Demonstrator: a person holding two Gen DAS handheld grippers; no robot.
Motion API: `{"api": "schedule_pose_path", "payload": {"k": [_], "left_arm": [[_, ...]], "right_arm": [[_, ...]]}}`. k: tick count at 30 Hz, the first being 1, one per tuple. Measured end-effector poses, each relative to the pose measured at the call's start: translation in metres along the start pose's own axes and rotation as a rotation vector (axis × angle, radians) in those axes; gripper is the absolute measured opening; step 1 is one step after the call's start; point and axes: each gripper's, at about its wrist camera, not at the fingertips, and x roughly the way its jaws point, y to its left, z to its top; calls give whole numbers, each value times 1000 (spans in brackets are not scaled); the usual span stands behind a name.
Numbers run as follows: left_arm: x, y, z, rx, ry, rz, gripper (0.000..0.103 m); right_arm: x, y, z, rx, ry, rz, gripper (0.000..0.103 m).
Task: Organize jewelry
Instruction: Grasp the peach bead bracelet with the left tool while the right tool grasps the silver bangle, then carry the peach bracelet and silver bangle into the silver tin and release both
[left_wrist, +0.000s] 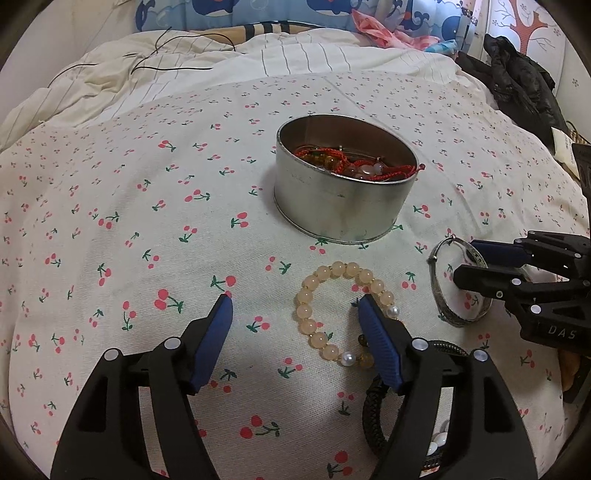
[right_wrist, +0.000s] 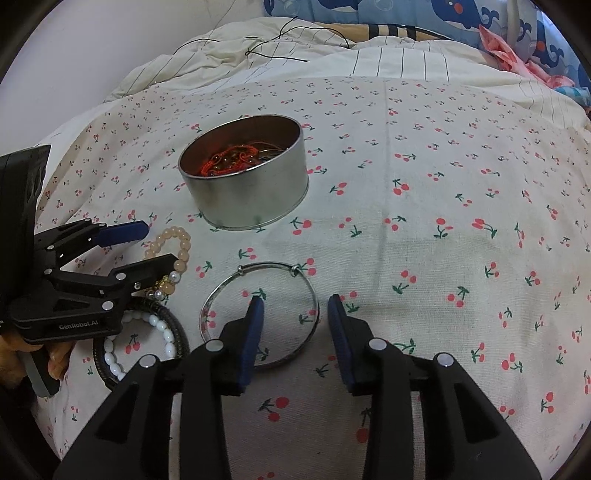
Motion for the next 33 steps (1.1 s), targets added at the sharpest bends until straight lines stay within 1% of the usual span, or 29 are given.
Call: {"api": "schedule_pose_path", "payload": {"k": [1,2,3,4,5,7,8,9,11,15,18,21,29,33], "left_arm": [[0,0,0,0,-1,-4,67],[0,0,0,2,-3,-12,66],[0,0,0,6,-4,-21,60],[-1,-2,-1,14,-5,-28,58],[-1,-3,-1,20,-7,-30,52],[-2,-7,-2,39,-12,-32,40],[-3,-9,-2,51,-14,-32,32],[-4,-11,-2,59,-16,-31,25],[-4,-13,-2,71,-18,-30,19],[-7,-15,-1,85,-22,-23,11],[-8,-16,0,92,-25,-18,8],[-10,-17,0,105,-31,-10,7],[-17,-24,3,152,-64,17,7],[-17,-24,3,147,-56,27,7]], "right_arm": [[0,1,0,-4,-1,-4,36],[0,2,0,-6,-2,-10,33],[0,3,-1,-6,-3,-19,31],[0,3,-1,-6,-4,-19,29],[0,3,-1,-6,-5,-19,22],[0,3,-1,-9,-7,-24,17],[-1,2,-2,-10,-9,-25,13],[-2,2,-2,-11,-10,-24,11],[-2,3,-2,-13,-12,-25,10],[-3,3,-3,-7,-18,-23,9],[-5,2,-4,-3,-21,-18,9],[-7,1,-3,7,-26,-10,9],[-13,-6,-2,38,-42,12,7],[-13,-7,-1,41,-42,9,7]]}}
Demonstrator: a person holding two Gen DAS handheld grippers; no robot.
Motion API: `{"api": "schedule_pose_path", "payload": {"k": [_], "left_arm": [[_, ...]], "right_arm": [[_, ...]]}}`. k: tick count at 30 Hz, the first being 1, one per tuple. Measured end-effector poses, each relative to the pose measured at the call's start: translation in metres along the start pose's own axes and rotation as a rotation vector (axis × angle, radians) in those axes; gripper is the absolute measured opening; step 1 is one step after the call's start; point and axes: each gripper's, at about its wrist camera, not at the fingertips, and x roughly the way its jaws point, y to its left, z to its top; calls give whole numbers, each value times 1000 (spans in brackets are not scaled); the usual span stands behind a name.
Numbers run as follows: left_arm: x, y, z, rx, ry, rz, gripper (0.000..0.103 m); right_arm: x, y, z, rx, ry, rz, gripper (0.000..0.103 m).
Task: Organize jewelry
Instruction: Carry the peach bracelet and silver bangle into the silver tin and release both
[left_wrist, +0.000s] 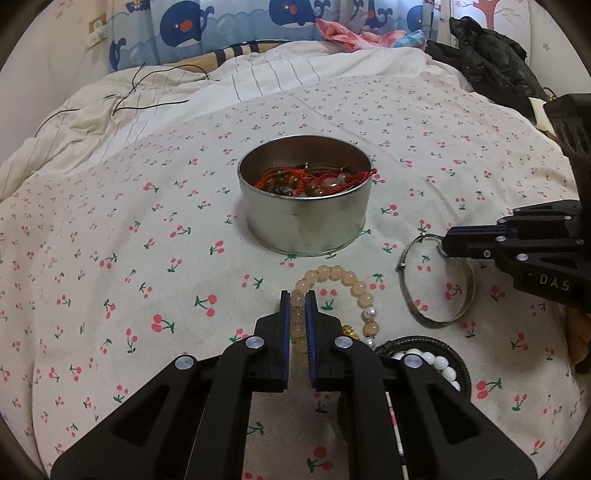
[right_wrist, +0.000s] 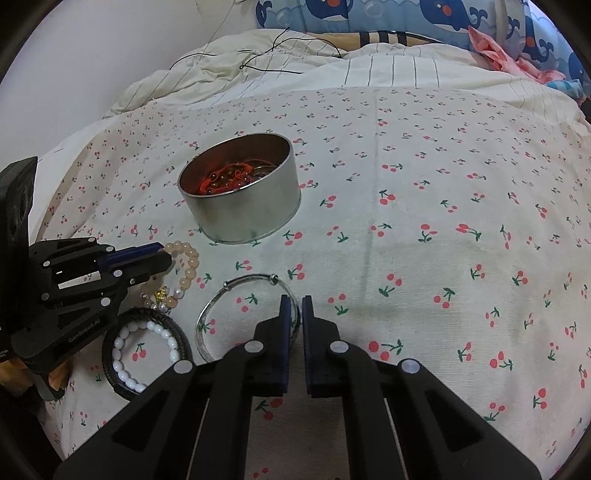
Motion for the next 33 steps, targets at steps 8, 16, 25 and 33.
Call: {"api": "schedule_pose_path", "payload": {"k": [8,16,25,33], "left_arm": [[-1,0,-1,5,-5,13,7],[2,2,0,2,4,22,8],[8,5,-2,-20,25,31,62],[5,4,-3,-23,34,-80,7]], "right_arm": [[0,-2,0,12,4,4,7],[0,-5,0,20,4,-2,31],[8,7,-3,-55,34,-43,35],[2,13,-3,-79,7,-31,5]]}}
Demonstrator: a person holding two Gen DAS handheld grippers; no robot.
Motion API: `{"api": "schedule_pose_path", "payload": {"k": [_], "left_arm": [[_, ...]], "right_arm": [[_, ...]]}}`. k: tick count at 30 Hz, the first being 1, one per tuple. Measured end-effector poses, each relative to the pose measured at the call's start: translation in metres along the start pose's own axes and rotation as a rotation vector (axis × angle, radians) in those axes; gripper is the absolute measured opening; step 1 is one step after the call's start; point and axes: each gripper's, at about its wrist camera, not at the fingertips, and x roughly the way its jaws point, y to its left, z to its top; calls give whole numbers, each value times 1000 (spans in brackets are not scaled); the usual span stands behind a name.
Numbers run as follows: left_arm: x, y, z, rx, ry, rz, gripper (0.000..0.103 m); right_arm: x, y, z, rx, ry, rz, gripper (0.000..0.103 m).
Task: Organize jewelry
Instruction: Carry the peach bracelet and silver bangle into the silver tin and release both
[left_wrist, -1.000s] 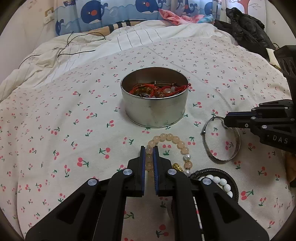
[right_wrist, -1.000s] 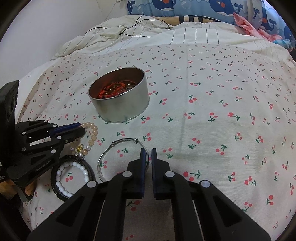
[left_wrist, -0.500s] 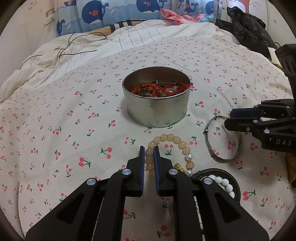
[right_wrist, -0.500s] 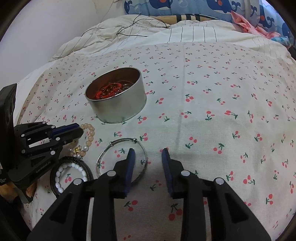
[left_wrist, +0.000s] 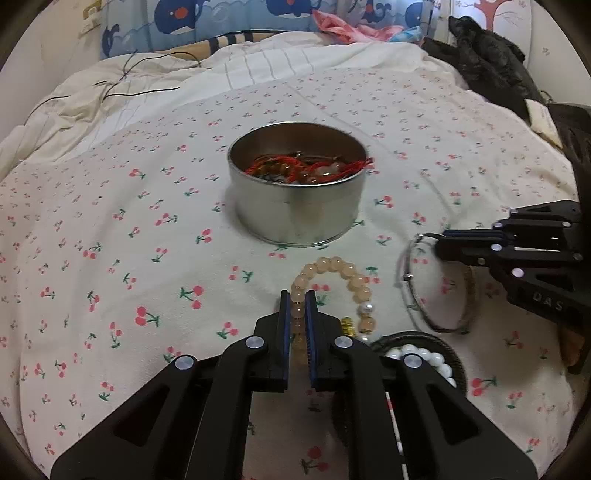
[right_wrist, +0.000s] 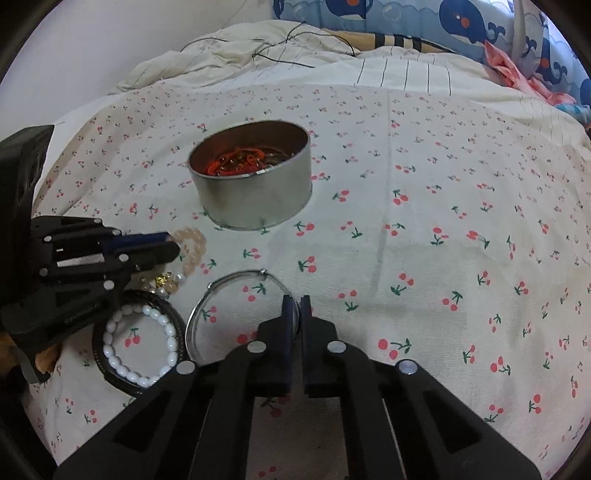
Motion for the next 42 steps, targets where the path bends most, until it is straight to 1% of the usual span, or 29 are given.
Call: {"api": "schedule_pose_path", "payload": {"k": [2,6,10,17,23,27,29,30,33,35,37,39,40,42], "left_arm": [[-5,1,2,-9,-12,-14,7],[-24,6,9,-29,-62,-37,7],[-41,11,16,-42,-97,-52,7],[-58,14,37,-55,-124,-96,7],[-70,7,77,-38,-175,-137,7],[-60,12,102,-78,-185,-190,7],[-43,19,111,-121,-171,-228,7],[-35,21,113,-136,-160,-233,7],[-4,28,114,-174,-104,-230,7],[13,33,110,-187,-57,-192,8],[18,37,106,-194,-42,-165,14],[14,42,101,-212,-53,-147,47],[9,46,98,-222,-71,-143,50],[2,53,95,-221,-87,-121,54]], "right_arm": [[-4,-3,2,17,-16,16,5],[-16,-7,8,38,-56,46,5],[-25,-8,13,51,-86,59,5],[-40,-7,27,48,-134,36,5],[-46,-10,47,28,-160,-7,5],[-43,-16,58,22,-163,-33,5],[-41,-19,62,24,-163,-41,5],[-39,-21,65,24,-161,-44,5],[-36,-22,71,19,-157,-50,5],[-32,-21,77,7,-154,-54,5],[-28,-17,82,-10,-151,-59,5],[-22,-11,89,-34,-146,-69,5],[-18,-7,93,-49,-144,-74,5],[-12,-1,99,-67,-141,-75,5]]}}
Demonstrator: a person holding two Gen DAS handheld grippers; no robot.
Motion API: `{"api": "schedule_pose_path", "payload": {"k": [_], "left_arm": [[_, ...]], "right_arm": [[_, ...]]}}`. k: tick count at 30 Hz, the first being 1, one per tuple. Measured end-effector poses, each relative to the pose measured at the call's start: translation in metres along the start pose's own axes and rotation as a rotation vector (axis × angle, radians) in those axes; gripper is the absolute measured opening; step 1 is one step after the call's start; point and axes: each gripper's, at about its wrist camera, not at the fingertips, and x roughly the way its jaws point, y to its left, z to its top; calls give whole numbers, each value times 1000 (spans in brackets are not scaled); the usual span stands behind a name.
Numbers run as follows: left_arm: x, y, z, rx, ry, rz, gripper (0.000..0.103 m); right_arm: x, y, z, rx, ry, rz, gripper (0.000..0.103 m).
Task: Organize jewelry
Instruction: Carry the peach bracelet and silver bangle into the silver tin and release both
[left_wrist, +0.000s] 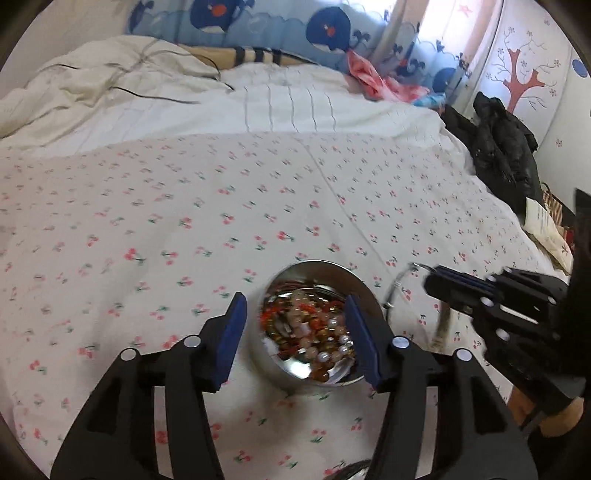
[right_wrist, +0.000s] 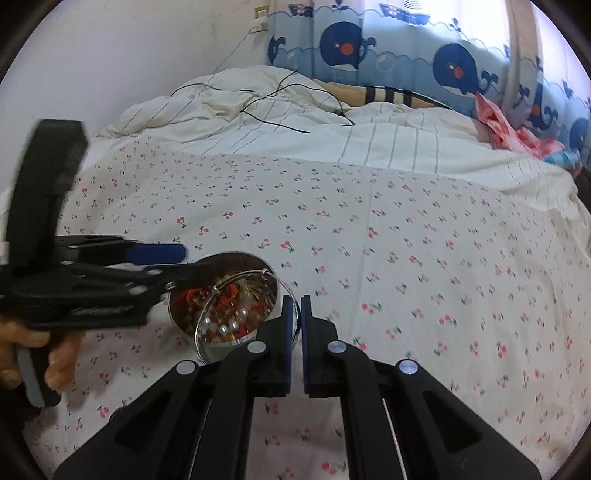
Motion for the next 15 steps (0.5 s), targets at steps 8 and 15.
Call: {"api": "schedule_pose_path", "payload": {"k": [8,15], "left_arm": [[-35,13,-28,44,13,90,69],[-40,23,-62,10,64,75,74]], "right_arm": [[34,25,17,-55,36,2,5],[48,35,10,-85,67,-23,7]]}}
